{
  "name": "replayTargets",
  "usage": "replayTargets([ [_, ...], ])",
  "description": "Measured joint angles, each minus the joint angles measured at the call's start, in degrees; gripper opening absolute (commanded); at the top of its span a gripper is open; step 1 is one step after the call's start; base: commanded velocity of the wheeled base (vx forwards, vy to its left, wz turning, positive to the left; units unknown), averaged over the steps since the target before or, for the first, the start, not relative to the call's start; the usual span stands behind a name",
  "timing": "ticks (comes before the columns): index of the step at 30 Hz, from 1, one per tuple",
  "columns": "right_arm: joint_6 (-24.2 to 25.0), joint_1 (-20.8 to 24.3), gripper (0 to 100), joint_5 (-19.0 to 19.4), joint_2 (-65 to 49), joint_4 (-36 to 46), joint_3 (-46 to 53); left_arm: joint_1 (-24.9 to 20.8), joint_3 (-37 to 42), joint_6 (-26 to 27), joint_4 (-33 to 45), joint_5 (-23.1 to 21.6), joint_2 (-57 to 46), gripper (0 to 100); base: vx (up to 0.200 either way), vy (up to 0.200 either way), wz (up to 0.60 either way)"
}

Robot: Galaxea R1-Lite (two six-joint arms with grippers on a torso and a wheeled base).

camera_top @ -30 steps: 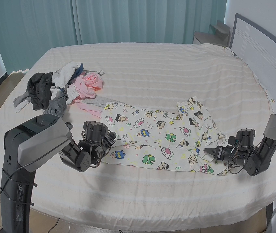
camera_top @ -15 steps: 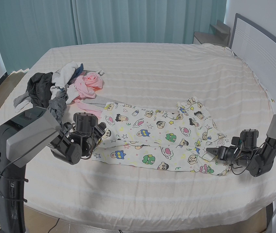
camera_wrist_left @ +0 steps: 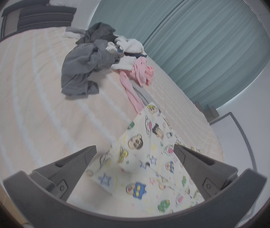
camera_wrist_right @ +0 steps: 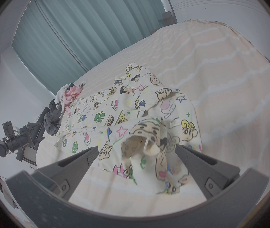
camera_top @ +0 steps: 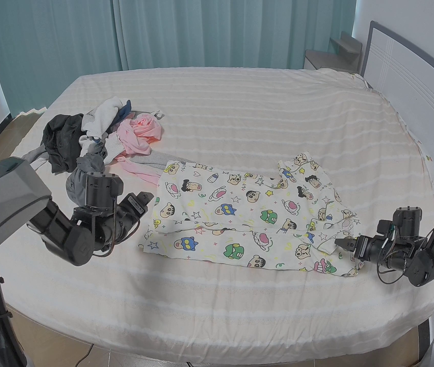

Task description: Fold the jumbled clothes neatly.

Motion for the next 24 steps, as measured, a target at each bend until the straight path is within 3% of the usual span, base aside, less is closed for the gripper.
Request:
replayTargets([
  [9, 1.0, 0.9, 100, -3.2, -4.8, 0.0, 6.2, -0.1, 18.3, -7.2, -8.7, -12.6, -12.8, 100, 0.178, 0.0, 0.0],
  [17, 2.5, 5.7, 100, -12.6, -5.7, 0.1, 7.4, -0.5, 23.0, -8.4, -11.6, -13.5, -20.0, 100, 0.0, 0.0, 0.0],
  [24, 9.9, 12.2, 100, -17.7, -5.8, 3.7, 6.8, -0.9, 23.9, -8.4, -11.8, -13.1, -21.8, 100, 0.0, 0.0, 0.0],
])
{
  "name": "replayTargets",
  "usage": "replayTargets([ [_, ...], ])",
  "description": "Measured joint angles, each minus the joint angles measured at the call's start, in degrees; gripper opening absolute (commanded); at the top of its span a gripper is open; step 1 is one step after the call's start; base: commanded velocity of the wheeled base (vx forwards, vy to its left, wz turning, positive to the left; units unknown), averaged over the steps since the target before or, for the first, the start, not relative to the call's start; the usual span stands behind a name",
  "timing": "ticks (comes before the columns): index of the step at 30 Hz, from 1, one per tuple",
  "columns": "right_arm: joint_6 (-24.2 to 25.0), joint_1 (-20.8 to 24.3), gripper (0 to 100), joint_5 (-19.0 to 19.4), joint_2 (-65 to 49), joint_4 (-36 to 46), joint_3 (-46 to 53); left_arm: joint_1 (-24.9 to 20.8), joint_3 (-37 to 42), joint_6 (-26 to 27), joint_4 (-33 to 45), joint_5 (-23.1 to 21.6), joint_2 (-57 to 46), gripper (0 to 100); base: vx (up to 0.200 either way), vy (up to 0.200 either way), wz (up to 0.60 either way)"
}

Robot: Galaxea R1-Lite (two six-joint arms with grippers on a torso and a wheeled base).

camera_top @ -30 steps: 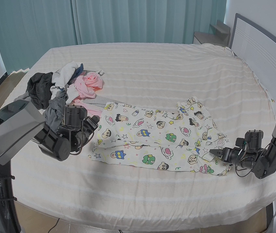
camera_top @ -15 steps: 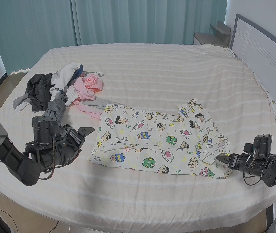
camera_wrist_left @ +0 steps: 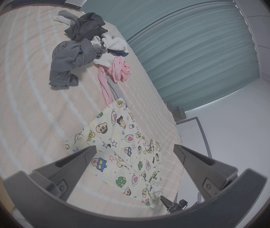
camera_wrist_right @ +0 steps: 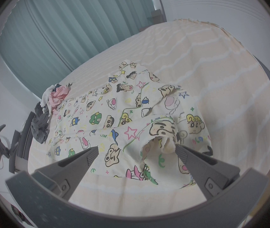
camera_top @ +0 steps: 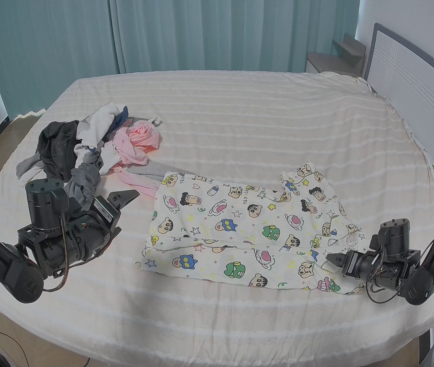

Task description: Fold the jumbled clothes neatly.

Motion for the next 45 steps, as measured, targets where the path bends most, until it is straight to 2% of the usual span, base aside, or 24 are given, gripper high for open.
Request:
replayTargets([
  [8, 6.5, 1.2, 100, -0.4, -0.1, 5.0, -1.5, -0.1, 0.1, 0.0, -0.1, 0.5, -0.2, 100, 0.0, 0.0, 0.0],
  [14, 8.0, 2.0, 100, -0.6, -0.1, 6.9, -3.1, 0.2, -0.1, 0.0, -0.2, 0.7, 0.0, 100, 0.0, 0.0, 0.0],
  [20, 11.3, 4.9, 100, -0.5, -0.9, 10.8, -3.9, 0.4, -0.4, 0.0, -0.2, 0.8, 0.5, 100, 0.0, 0.0, 0.0],
  [36, 11.8, 6.4, 100, -1.5, 3.9, 11.3, -10.7, 0.5, -0.6, 0.0, -0.3, 0.9, 1.5, 100, 0.0, 0.0, 0.0],
  [37, 11.8, 6.4, 0, -1.5, 4.1, 11.3, -10.9, 0.5, -0.6, 0.0, -0.3, 0.9, 1.5, 100, 0.0, 0.0, 0.0],
  [45, 11.7, 6.5, 0, -2.2, 5.5, 11.3, -11.8, 0.5, -0.6, 0.0, -0.3, 0.9, 1.6, 100, 0.0, 0.0, 0.0],
])
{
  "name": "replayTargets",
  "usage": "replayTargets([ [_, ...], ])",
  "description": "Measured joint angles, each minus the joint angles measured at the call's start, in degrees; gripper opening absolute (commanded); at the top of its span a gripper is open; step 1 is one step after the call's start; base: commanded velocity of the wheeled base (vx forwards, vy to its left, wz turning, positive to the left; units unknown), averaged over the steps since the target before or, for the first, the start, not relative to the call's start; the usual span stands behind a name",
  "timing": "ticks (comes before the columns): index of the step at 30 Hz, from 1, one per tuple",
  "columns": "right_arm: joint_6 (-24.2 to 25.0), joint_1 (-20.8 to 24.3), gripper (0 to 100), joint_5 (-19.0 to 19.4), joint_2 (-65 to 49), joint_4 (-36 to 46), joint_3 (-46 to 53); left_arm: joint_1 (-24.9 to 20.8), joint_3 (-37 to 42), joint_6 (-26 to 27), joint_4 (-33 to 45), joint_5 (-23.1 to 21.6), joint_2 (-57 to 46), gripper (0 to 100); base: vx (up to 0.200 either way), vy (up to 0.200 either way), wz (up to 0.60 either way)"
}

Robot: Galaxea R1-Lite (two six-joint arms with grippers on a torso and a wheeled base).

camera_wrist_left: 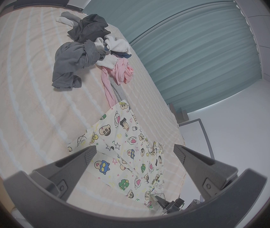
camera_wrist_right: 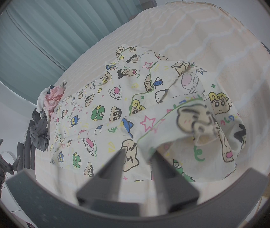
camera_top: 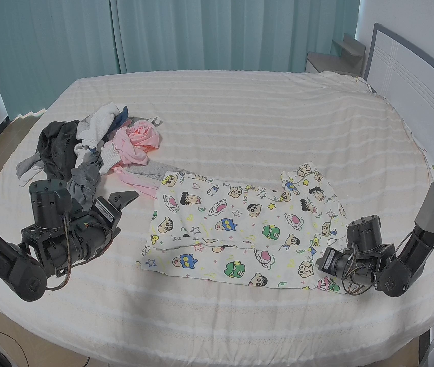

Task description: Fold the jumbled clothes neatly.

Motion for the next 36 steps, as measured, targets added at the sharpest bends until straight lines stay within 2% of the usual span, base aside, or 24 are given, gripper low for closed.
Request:
replayTargets([
  [12, -0.4, 0.3, 0, 0.1, -1.3, 2.2, 0.8, 0.1, 0.0, 0.0, 0.0, 0.0, 0.0, 100, 0.0, 0.0, 0.0],
  [21, -0.4, 1.0, 0, 1.6, -6.6, 13.1, -0.8, 0.4, -0.2, 0.0, 0.0, 0.0, 0.1, 100, 0.0, 0.0, 0.0],
  [36, 0.3, 3.8, 0, 1.8, -10.1, 32.4, -9.6, 0.6, -0.3, 0.0, 0.0, 0.0, 0.1, 100, 0.0, 0.0, 0.0],
])
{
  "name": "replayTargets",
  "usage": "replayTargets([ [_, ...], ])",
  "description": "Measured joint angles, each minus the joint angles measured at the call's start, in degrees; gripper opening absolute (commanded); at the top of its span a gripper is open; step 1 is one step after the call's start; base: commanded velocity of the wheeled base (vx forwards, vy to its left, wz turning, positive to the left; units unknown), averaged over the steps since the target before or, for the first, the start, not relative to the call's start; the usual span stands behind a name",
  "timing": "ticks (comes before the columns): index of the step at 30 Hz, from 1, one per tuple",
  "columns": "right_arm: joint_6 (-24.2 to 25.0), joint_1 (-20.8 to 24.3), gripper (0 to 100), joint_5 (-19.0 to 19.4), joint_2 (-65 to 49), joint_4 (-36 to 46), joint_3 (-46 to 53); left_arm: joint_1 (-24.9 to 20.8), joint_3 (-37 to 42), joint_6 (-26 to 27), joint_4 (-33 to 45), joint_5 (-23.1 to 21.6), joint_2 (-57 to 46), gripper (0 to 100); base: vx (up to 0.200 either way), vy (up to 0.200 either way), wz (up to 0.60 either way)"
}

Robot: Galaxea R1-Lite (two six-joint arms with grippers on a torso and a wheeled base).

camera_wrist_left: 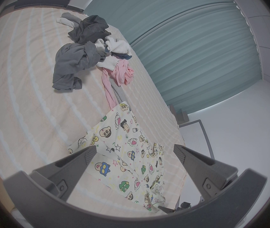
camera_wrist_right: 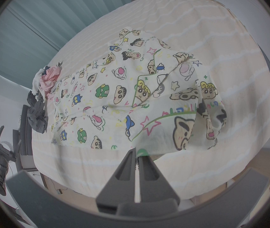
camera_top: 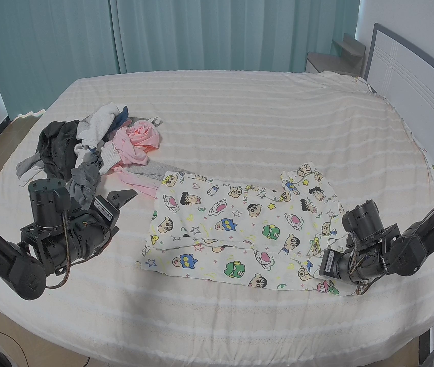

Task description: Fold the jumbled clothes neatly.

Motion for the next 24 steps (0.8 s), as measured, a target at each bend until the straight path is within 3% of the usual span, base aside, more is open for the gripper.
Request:
replayTargets([
  [15, 1.6, 2.6, 0, 0.0, 1.3, 2.9, -1.1, 0.0, 0.0, 0.0, 0.0, 0.0, 0.1, 100, 0.0, 0.0, 0.0],
  [16, 1.7, 2.7, 100, 0.0, 1.7, 2.9, -1.0, 0.0, 0.0, 0.0, 0.0, 0.0, 0.1, 100, 0.0, 0.0, 0.0],
  [24, 3.6, 4.5, 100, -0.1, 3.8, 2.5, -0.6, 0.0, 0.0, 0.0, 0.0, 0.0, 0.2, 100, 0.0, 0.0, 0.0],
])
